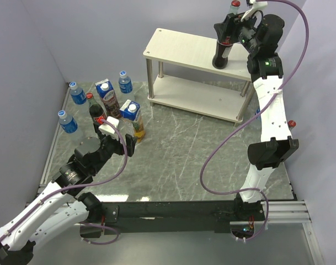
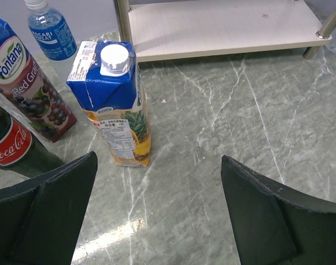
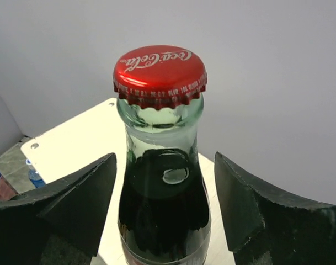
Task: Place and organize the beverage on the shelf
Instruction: Place the drink on the shelf.
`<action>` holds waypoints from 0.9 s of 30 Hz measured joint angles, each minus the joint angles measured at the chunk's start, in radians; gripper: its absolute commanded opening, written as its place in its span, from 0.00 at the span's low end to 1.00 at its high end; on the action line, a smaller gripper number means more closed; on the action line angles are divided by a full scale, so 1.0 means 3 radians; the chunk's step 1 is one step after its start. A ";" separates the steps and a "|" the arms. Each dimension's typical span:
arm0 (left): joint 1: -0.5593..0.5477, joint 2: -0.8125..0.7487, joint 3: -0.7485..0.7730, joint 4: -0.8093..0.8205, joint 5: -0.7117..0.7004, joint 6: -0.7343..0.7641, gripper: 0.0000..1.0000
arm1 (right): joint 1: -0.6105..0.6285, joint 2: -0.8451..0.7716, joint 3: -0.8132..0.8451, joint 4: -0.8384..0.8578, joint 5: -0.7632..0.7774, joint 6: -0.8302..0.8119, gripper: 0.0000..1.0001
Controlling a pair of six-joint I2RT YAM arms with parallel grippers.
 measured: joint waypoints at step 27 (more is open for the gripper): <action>0.0019 -0.0033 0.0000 0.0000 0.0029 -0.0004 0.99 | 0.0006 -0.0286 0.0062 0.0053 -0.0034 -0.0127 0.88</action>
